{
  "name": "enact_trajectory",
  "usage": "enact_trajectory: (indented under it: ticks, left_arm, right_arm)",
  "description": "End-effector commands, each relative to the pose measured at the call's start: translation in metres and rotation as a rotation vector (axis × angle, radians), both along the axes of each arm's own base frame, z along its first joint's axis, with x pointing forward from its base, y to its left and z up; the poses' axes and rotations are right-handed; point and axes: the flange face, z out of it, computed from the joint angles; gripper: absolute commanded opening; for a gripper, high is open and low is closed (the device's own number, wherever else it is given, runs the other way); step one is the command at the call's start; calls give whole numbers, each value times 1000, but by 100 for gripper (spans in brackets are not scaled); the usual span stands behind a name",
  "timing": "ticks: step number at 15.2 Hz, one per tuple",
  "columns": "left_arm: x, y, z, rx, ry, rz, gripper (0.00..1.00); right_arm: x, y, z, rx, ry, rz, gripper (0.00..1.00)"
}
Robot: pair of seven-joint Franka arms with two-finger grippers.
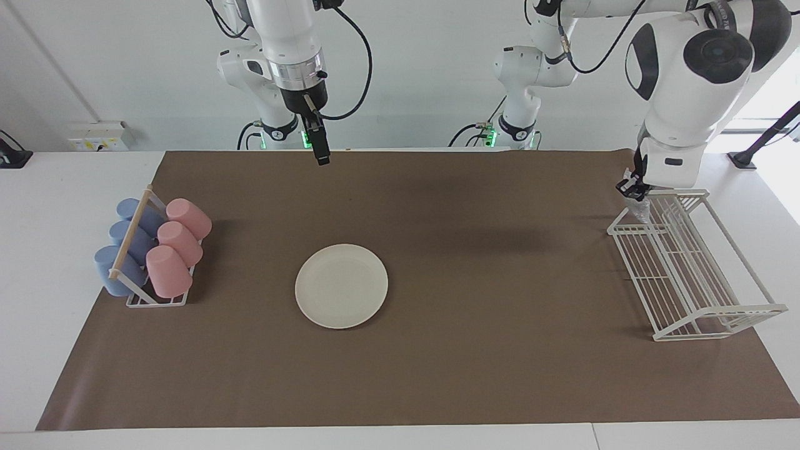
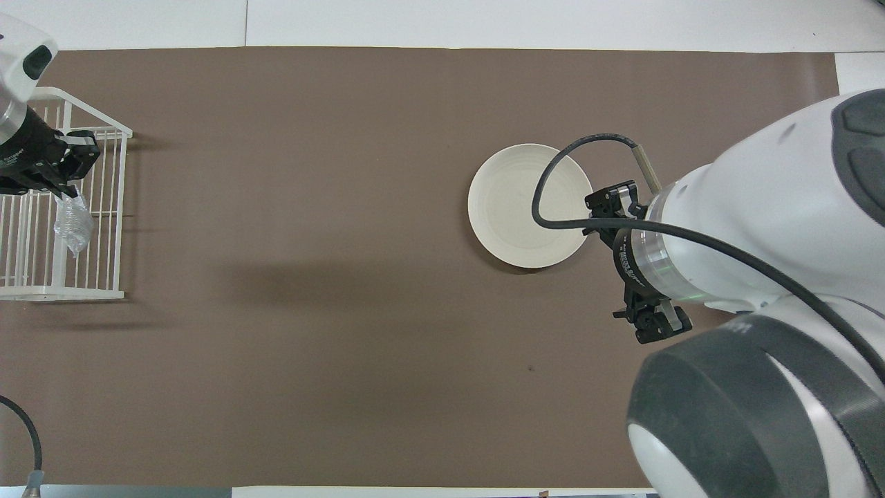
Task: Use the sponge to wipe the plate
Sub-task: 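Grasp the clear sponge in the rack with the left gripper and lift it out, then grasp the sponge with the right gripper from the left gripper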
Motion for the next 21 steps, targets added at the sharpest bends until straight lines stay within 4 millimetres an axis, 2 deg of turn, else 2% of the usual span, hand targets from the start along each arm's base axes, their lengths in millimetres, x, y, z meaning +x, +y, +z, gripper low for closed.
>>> enact_trajectory:
  ticks: [1, 4, 6, 7, 9, 11, 12, 13, 16, 17, 19, 21]
  left_arm:
    - [-7, 11, 26, -229, -5, 87, 0]
    - [-12, 25, 49, -538, -18, 206, 0]
    - [-25, 34, 39, -741, 7, 265, 0]
    - [-33, 31, 31, -827, 2, 293, 0]
    - [-59, 26, 3, -981, -11, 290, 0]
    - [-97, 20, -33, -1123, -64, 252, 0]
    - [-114, 14, -49, -1184, -106, 249, 0]
    - [-131, -5, -60, -1243, -137, 232, 0]
    - [-160, -64, -80, -1329, -167, 205, 0]
    - [-166, -72, -86, -1385, -192, 198, 0]
    - [-177, -82, -111, -1487, -236, 166, 0]
    - [-185, -95, -124, -1565, -257, 154, 0]
  right_arm:
    - [-4, 2, 4, 14, -23, -11, 100]
    - [-4, 0, 4, 11, -21, -20, 100]
    - [-4, 1, 5, 14, -24, -28, 100]
    - [-4, 1, 5, 14, -24, -28, 100]
    - [-3, 3, 6, 22, -35, -32, 100]
    - [0, 10, 9, 103, -36, -130, 100]
    - [0, 14, 11, 151, -19, -185, 100]
    - [-1, 15, 10, 156, -12, -205, 100]
    - [-1, 25, 13, 187, -37, -265, 100]
    - [-7, 41, 13, 197, -41, -289, 100]
    - [-19, 75, 9, 224, -58, -336, 100]
    - [-35, 105, 0, 251, -78, -346, 100]
